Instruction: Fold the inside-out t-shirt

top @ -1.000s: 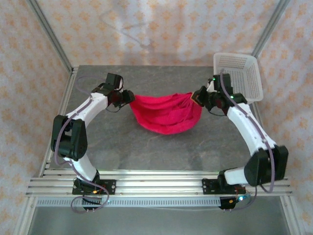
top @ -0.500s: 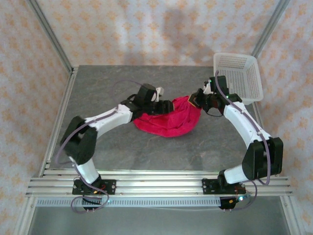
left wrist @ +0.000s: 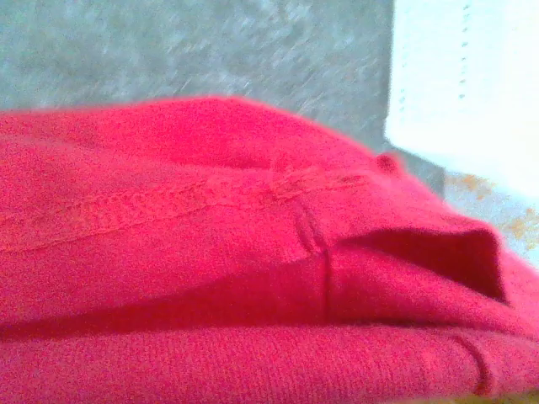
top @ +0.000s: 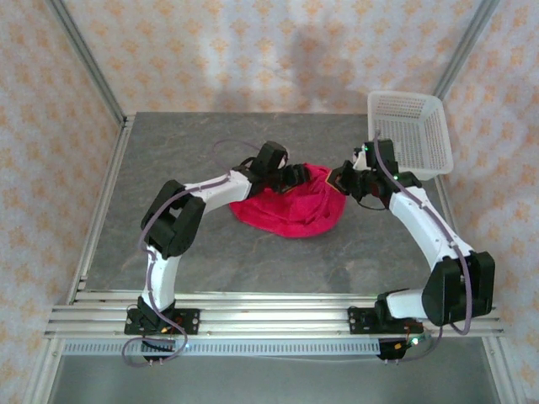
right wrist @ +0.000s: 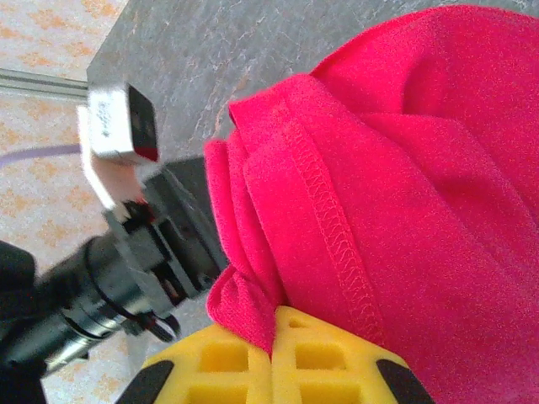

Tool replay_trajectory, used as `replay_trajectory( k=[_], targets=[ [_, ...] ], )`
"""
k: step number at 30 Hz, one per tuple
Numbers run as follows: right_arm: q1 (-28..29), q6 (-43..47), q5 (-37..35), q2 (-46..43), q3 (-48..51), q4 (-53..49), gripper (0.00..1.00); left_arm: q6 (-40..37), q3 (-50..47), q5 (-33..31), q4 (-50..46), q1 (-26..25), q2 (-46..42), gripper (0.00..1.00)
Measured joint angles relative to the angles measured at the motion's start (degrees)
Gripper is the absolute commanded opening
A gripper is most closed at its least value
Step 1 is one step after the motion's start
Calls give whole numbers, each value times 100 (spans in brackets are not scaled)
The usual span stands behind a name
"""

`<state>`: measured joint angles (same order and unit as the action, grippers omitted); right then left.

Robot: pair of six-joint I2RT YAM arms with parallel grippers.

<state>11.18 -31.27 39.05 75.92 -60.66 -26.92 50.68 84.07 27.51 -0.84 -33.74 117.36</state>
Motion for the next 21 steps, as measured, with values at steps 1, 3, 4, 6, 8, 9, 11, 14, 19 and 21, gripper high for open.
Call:
replay_trajectory(
  k=[1, 3, 4, 6, 8, 9, 11, 14, 19, 21],
  targets=[
    [0, -2, 2, -24, 17, 0, 0, -24, 81, -24, -11, 2, 2, 56],
    [0, 4, 0, -63, 37, -2, 0, -116, 192, -103, -96, 2, 7, 54],
    [0, 24, 0, -85, 46, -2, 0, -179, 256, -153, -188, 2, 17, 50],
    [0, 55, 0, -122, 50, -4, 0, -363, 422, -269, -407, 7, 74, 39],
    [-11, 87, 0, -166, 68, -7, 0, -577, 702, -363, -664, 13, 210, 35],
    [-17, 109, 2, -195, 81, -9, 0, -669, 872, -400, -780, 20, 302, 39],
    [-59, 136, 0, -249, 125, -15, 0, -855, 1215, -426, -988, 35, 507, 56],
    [-153, 160, 0, -330, 199, -44, 0, -1056, 1473, -404, -1156, 50, 730, 82],
    [-225, 173, 2, -356, 363, -39, 0, -1141, 1478, -306, -1248, 48, 968, 73],
    [-225, 170, 20, -350, 428, -42, 0, -1145, 1480, -282, -1263, 44, 1082, 49]
  ],
)
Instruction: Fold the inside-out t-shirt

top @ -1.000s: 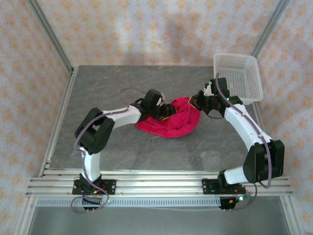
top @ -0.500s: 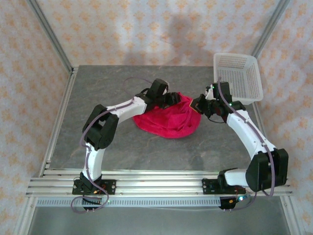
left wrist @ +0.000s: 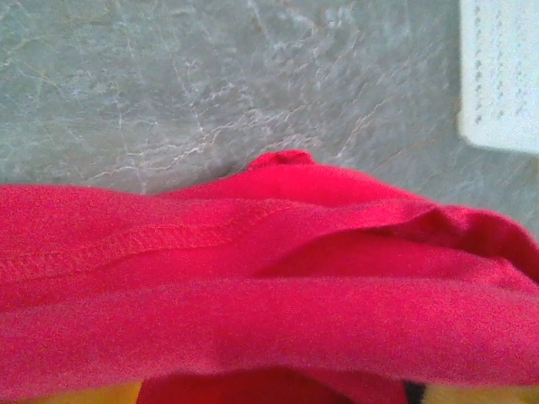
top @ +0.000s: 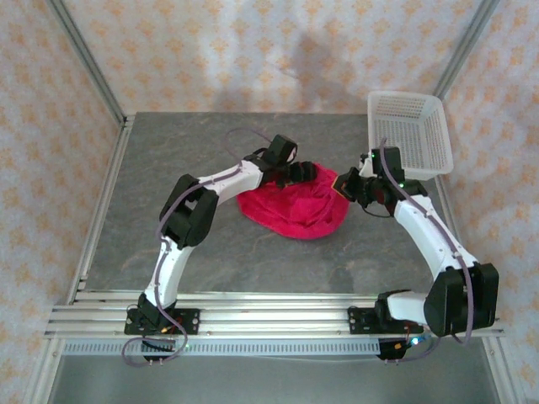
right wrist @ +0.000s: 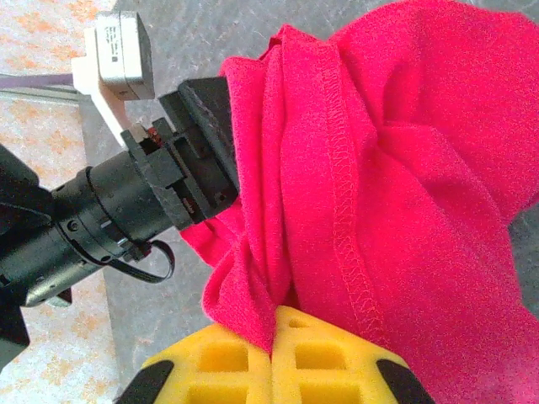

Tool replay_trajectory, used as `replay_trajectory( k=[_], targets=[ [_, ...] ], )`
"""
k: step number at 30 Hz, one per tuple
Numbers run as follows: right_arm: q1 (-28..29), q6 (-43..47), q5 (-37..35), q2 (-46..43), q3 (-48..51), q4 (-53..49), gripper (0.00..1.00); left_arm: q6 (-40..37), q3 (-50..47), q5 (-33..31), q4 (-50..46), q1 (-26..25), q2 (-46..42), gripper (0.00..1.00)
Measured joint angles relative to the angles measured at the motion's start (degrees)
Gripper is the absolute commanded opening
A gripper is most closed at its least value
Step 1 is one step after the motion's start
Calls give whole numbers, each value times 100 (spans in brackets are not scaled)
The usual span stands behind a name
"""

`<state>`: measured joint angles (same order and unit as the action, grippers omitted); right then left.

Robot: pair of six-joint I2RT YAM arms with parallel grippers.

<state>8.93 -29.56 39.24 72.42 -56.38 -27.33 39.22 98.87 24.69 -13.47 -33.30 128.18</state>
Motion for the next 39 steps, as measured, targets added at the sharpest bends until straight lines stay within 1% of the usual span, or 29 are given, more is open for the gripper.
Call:
replay_trajectory(
  k=[1, 2, 3, 4, 8, 10, 13, 17, 21, 24, 28, 29, 31, 32, 33, 35, 37, 39],
  targets=[
    [0, 0, 13, 9, 7, 0, 0, 26, 4, 2, -4, 2, 50, 36],
    [0, 0, 28, 24, 7, 7, 0, 39, 13, 0, -4, 2, 118, 20],
    [0, 0, 42, 31, 9, 20, 0, 52, 50, -11, -31, 7, 190, 2],
    [0, 0, 50, 33, 15, 33, 0, 52, 94, -11, -66, 11, 247, 0],
    [-9, 68, 48, 33, 74, 37, 0, -13, 468, -120, -590, 87, 332, 0],
    [-28, 181, -81, 33, 96, -2, 0, -24, 662, -186, -848, 184, 243, 0],
    [-79, 439, -610, 35, 96, -118, 0, -35, 702, -326, -1285, 404, -240, 0],
    [-227, 656, -1309, 166, 96, -177, 0, -109, 776, -483, -1698, 660, -1344, 0],
    [-424, 708, -1600, 501, 72, -166, 0, -138, 966, -459, -1773, 632, -2302, 0],
    [-490, 713, -1670, 872, -125, -291, 0, -133, 994, -444, -1711, 603, -2662, 0],
    [-496, 713, -1556, 1366, -595, -457, 0, -116, 992, -435, -1714, 603, -2516, 0],
    [-496, 713, -1532, 1436, -671, -470, 0, -114, 973, -431, -1716, 603, -2396, 2],
    [-496, 715, -1513, 1484, -730, -505, 0, -127, 907, -400, -1722, 588, -2175, 30],
    [-496, 713, -1493, 1497, -756, -546, 0, -146, 855, -378, -1705, 544, -2052, 41],
    [-496, 715, -1475, 1510, -769, -566, 0, -210, 815, -363, -1709, 470, -1915, 49],
    [-496, 713, -1434, 1513, -769, -590, 0, -442, 789, -328, -1746, 236, -1626, 57],
    [-496, 715, -1394, 1510, -769, -597, 0, -734, 789, -256, -1843, -37, -1379, 71],
    [-496, 715, -1379, 1508, -769, -614, 0, -1054, 789, -195, -1980, -297, -1187, 81]
  ],
)
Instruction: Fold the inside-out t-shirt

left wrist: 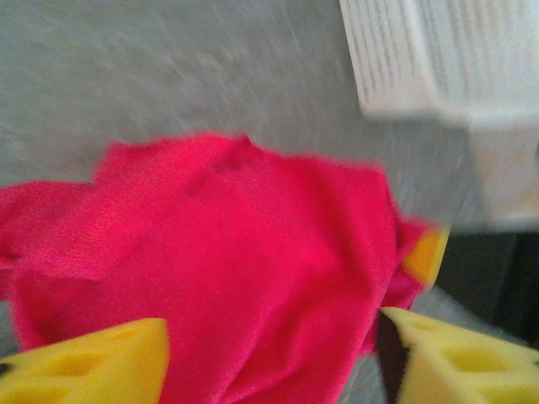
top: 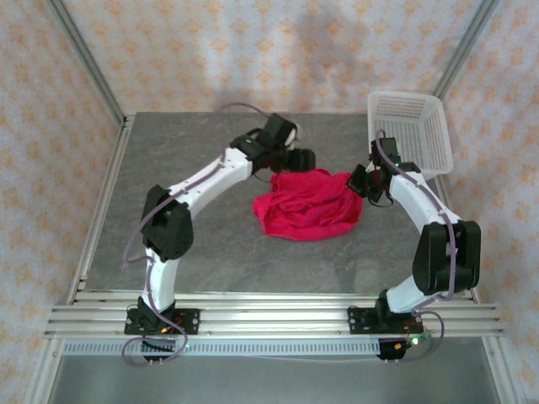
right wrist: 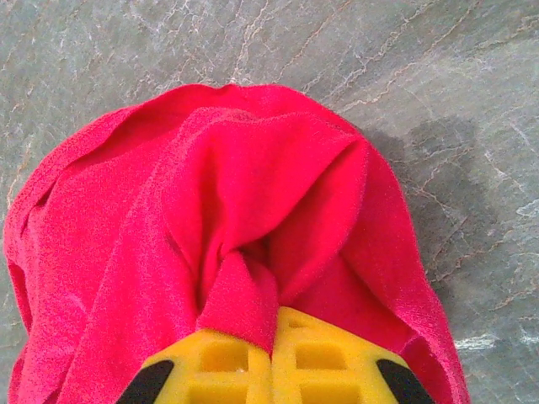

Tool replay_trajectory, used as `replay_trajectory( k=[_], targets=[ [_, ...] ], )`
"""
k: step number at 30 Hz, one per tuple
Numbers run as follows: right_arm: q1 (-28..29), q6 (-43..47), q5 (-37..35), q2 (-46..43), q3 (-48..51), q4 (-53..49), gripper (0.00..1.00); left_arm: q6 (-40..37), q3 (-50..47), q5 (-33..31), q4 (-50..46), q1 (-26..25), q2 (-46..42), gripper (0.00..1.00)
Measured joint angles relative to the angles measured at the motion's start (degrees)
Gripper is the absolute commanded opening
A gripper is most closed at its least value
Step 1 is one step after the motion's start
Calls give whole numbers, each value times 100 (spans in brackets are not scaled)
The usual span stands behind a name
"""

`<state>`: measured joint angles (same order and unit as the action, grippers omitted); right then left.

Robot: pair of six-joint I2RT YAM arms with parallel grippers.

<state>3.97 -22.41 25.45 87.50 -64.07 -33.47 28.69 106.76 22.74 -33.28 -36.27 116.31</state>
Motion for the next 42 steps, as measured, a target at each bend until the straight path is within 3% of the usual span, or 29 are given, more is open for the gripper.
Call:
replay_trajectory(
  k=[3, 6, 16, 18, 20, 22, 30, 37, 40, 42],
  targets=[
    [0, 0, 4, -13, 0, -15, 0, -570, -28, 162, -149, -313, 149, 95],
    [0, 0, 11, -26, 0, -15, 0, -881, -153, 289, -164, -378, 149, 96],
    [0, -2, 116, -35, 0, -15, 0, -1335, -46, 262, -203, -369, 955, 69],
    [0, -2, 138, -61, 0, -17, 0, -1379, 129, 249, -258, -352, 1196, 49],
    [0, -2, 155, -116, 7, -20, 0, -1423, 369, 254, -387, -328, 1386, 20],
    [0, -2, 155, -175, 22, -20, 0, -1469, 621, 254, -503, -284, 1488, 0],
    [0, 24, 146, -212, 76, -52, 0, -1445, 1410, 210, -1047, 37, 1394, 0],
    [0, 149, -46, -188, 59, -166, 0, -1268, 1998, 313, -1609, 271, 796, 1],
    [0, 258, -264, -105, -85, -330, 0, -1226, 2109, 474, -1733, 275, 501, 13],
    [0, 323, -369, -44, -238, -431, 0, -1211, 2107, 546, -1788, 251, 352, 29]
  ],
)
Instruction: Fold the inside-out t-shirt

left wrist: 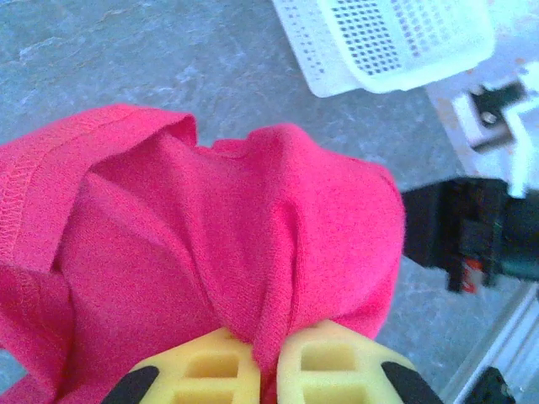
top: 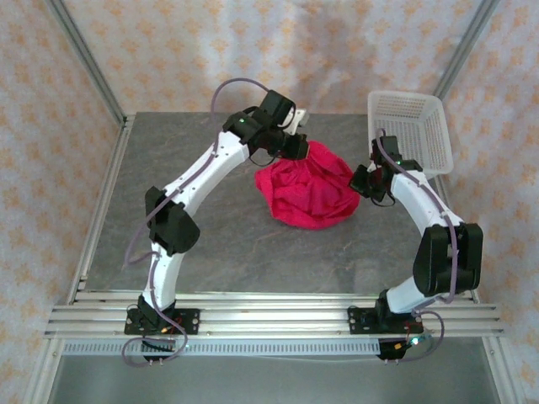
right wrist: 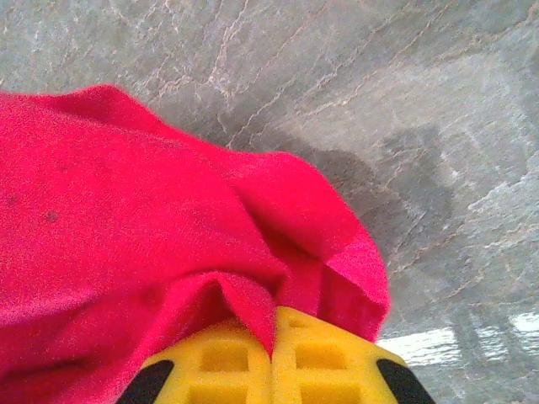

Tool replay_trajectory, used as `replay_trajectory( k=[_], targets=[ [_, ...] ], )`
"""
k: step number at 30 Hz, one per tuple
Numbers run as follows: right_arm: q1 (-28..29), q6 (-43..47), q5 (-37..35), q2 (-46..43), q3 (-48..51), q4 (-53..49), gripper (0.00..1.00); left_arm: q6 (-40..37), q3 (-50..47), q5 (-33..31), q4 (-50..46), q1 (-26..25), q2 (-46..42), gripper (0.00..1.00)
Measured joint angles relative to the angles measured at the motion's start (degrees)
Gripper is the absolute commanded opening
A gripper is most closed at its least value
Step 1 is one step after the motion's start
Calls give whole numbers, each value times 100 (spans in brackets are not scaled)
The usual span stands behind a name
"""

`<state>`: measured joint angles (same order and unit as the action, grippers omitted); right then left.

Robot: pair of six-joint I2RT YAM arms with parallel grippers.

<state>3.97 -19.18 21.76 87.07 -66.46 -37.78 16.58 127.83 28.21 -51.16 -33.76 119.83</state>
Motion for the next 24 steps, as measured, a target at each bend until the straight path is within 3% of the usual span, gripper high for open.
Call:
replay_trajectory(
  k=[1, 3, 6, 8, 9, 10, 13, 14, 24],
  targets=[
    [0, 17, -33, 17, -70, -28, 0, 11, -20, 15, -7, -9, -55, 36],
    [0, 28, -39, 20, -142, -42, 0, -7, -116, 35, -2, -9, -122, 36],
    [0, 22, 9, 20, -160, -44, 0, -26, -326, 33, 0, 2, -103, 24],
    [4, 20, 68, 20, -160, -63, 0, -50, -411, 31, -2, 7, 15, 6],
    [11, 20, 81, 20, -160, -70, 0, -44, -431, 33, -2, 7, 98, 6],
    [13, 20, 103, 20, -160, -79, 0, -26, -455, 33, 11, 7, 201, 13],
    [22, 20, 184, 20, -160, -87, 0, -35, -629, 79, 57, 4, 448, 50],
    [26, 20, 205, 20, -160, -87, 0, -57, -730, 116, 85, 0, 490, 57],
    [48, 15, 393, 20, -160, -83, 0, -675, -951, 90, 229, -289, 634, 84]
  ],
)
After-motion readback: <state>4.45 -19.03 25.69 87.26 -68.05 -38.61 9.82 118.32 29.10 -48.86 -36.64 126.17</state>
